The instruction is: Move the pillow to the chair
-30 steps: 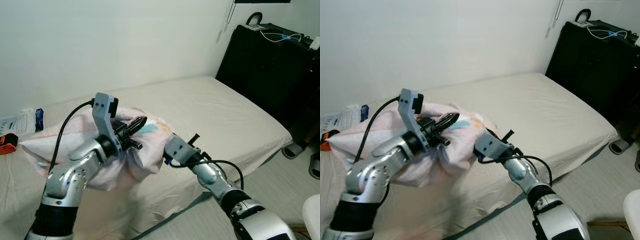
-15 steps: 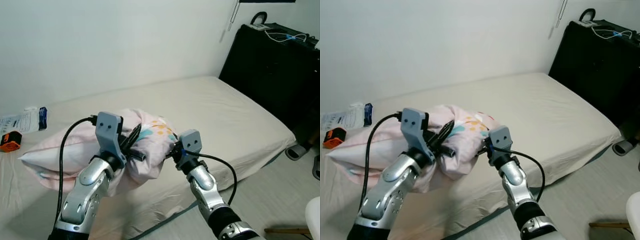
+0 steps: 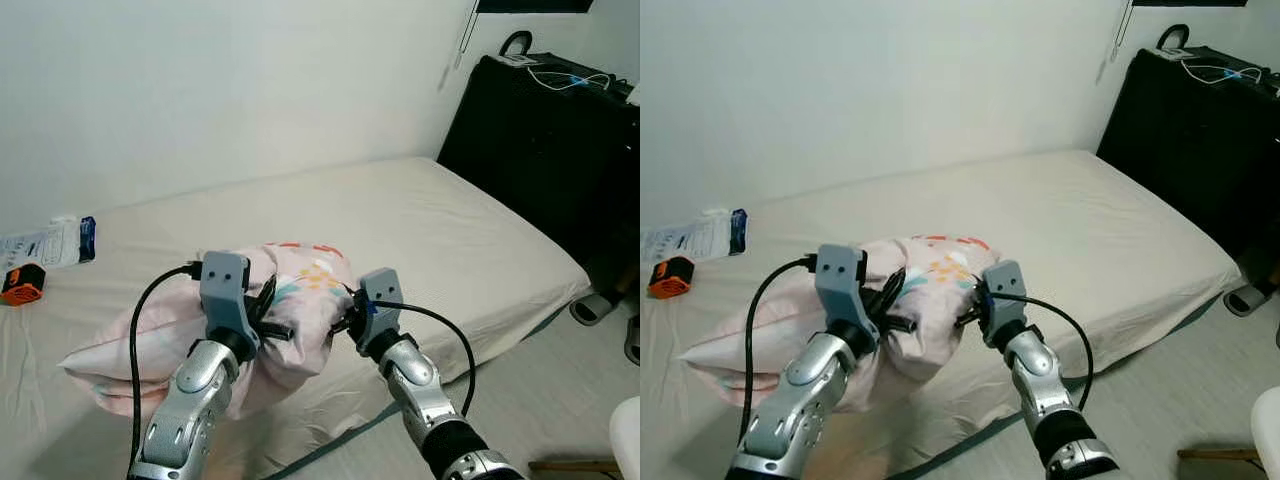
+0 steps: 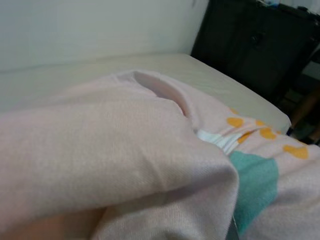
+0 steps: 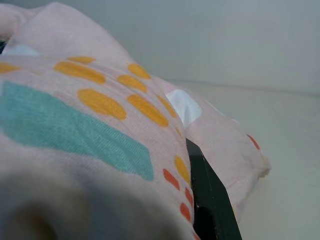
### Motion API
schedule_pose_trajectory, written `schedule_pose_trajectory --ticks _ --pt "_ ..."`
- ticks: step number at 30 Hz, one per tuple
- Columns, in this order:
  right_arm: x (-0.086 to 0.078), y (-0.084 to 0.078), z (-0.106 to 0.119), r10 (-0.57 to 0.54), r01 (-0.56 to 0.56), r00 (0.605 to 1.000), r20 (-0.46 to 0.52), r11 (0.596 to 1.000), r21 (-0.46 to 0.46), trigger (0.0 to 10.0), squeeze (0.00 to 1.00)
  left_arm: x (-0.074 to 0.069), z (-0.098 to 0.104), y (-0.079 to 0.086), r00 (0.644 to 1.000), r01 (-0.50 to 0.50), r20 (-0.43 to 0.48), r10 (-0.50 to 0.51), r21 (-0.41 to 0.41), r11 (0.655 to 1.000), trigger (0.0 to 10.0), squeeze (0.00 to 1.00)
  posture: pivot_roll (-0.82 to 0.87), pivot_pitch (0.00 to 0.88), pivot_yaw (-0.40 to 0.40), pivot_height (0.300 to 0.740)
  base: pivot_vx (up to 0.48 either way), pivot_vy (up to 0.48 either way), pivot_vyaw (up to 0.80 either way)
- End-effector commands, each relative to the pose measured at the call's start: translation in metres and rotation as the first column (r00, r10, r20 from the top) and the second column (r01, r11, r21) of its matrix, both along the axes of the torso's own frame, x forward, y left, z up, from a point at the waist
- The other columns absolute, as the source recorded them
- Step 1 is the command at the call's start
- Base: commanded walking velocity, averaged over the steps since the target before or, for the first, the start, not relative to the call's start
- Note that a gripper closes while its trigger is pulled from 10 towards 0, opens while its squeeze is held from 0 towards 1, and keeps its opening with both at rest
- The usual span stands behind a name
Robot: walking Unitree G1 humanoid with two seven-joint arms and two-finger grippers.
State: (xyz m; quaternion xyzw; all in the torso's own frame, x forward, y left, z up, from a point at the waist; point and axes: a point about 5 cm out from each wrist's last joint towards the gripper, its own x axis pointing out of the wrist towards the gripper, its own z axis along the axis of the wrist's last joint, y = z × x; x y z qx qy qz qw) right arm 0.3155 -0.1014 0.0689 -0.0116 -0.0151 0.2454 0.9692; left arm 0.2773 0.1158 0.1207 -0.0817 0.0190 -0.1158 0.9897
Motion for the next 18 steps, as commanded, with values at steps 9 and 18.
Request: schedule_pose_trajectory --ticks 9,18 --pt "-0.0022 -0.0054 0.0051 0.003 -0.004 1.0 0.022 0.999 0.049 10.0 0.0 -0.0019 -0.0121 0.0098 0.997 -0.077 0.004 0.077 0.114 0.99 10.0 0.0 0.08 0.0 -0.129 0.74 0.0 0.0 -0.17" --pt "-0.0041 -0.0047 0.0037 0.018 -0.019 1.0 0.015 1.0 0.024 10.0 0.0 0.0 -0.0082 0.0104 0.993 -0.119 0.035 0.117 0.077 0.99 10.0 0.0 0.08 0.0 -0.132 0.74 0.0 0.0 -0.8"
